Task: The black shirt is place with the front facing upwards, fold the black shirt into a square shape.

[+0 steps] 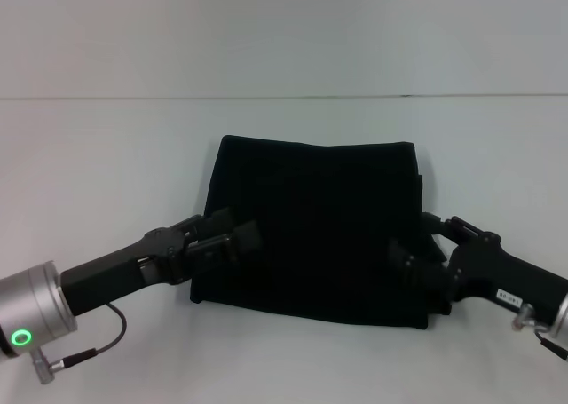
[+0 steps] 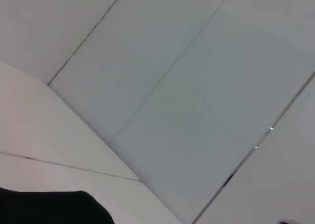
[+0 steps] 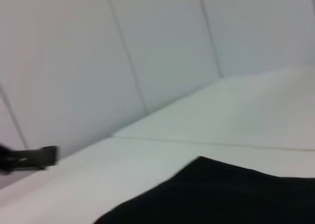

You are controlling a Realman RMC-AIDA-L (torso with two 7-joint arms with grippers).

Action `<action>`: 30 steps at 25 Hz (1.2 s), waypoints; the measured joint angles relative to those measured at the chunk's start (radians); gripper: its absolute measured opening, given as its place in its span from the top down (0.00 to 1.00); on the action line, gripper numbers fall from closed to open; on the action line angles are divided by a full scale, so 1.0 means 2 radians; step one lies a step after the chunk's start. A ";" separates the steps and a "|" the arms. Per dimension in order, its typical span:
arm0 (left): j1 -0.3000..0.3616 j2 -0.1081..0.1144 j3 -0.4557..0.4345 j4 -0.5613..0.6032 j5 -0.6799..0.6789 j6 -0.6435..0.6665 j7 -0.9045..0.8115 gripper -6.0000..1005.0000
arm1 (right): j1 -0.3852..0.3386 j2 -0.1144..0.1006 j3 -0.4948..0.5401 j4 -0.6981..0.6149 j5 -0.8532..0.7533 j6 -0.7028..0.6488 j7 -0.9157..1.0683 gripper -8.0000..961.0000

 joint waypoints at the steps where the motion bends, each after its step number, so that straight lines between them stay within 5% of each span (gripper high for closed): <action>1: 0.001 0.000 -0.002 0.000 0.001 0.000 -0.001 0.05 | -0.002 0.000 -0.002 0.001 -0.001 -0.006 -0.007 0.07; 17: 0.002 0.014 -0.004 -0.006 0.003 -0.027 -0.069 0.05 | -0.032 -0.001 -0.011 0.007 -0.017 0.025 -0.048 0.07; 21: -0.008 0.028 -0.002 -0.001 0.008 -0.073 -0.152 0.05 | -0.048 -0.002 -0.003 -0.017 -0.017 -0.036 -0.054 0.07; 27: -0.065 0.065 0.018 -0.001 0.104 -0.171 -0.341 0.05 | -0.079 -0.004 -0.009 -0.026 -0.035 -0.101 -0.102 0.07; 30: -0.093 0.070 0.024 -0.001 0.141 -0.202 -0.379 0.05 | -0.093 -0.002 -0.009 -0.021 -0.051 -0.107 -0.139 0.07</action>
